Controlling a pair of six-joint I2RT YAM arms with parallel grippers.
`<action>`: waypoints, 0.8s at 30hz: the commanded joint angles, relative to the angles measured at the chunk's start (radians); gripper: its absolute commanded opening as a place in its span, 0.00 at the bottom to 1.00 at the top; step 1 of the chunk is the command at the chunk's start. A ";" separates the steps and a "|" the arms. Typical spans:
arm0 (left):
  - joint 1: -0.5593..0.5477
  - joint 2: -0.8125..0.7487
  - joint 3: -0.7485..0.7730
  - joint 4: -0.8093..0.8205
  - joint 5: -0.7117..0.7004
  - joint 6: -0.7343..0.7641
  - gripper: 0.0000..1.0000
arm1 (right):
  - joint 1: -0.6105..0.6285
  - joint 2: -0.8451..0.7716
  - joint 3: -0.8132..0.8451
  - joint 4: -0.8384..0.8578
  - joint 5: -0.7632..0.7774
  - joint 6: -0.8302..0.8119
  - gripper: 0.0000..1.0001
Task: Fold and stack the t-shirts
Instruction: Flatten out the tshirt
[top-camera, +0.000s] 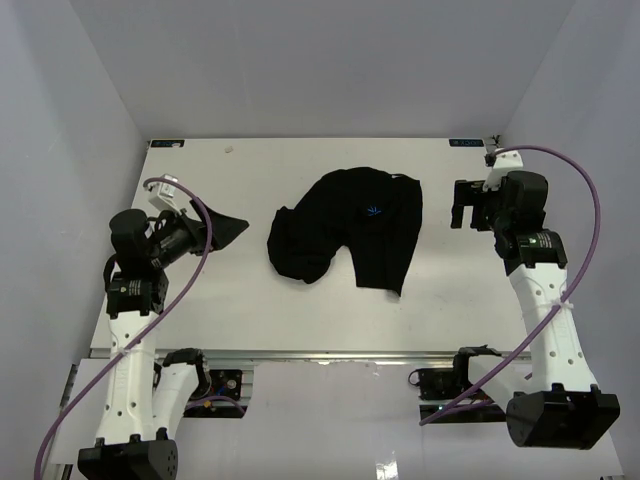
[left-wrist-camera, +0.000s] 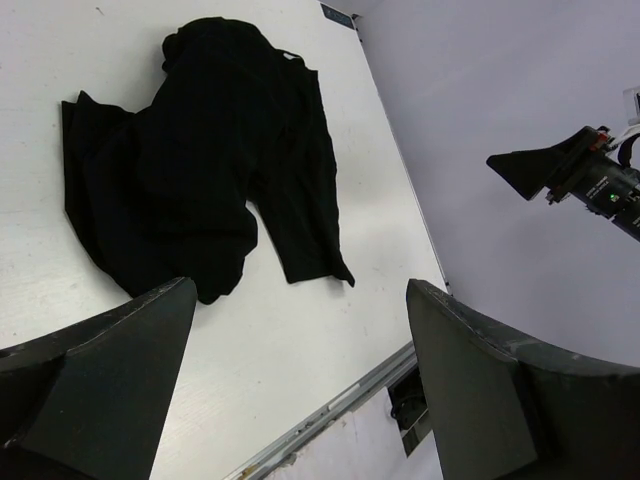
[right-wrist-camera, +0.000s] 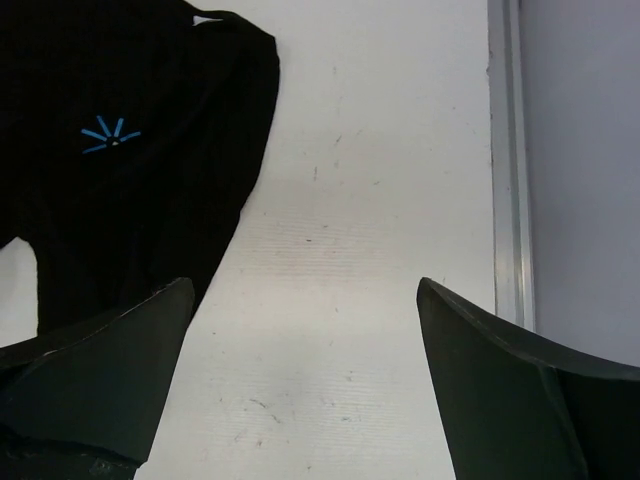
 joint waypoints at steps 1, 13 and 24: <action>0.003 -0.012 -0.012 0.023 0.026 0.003 0.98 | -0.002 -0.036 -0.012 0.026 -0.132 -0.092 1.00; 0.003 -0.035 -0.070 0.025 0.045 -0.020 0.98 | -0.002 -0.018 0.012 -0.315 -0.798 -0.814 1.00; 0.001 -0.041 -0.095 0.020 0.057 -0.025 0.98 | -0.002 0.292 0.018 -0.399 -0.759 -1.250 0.91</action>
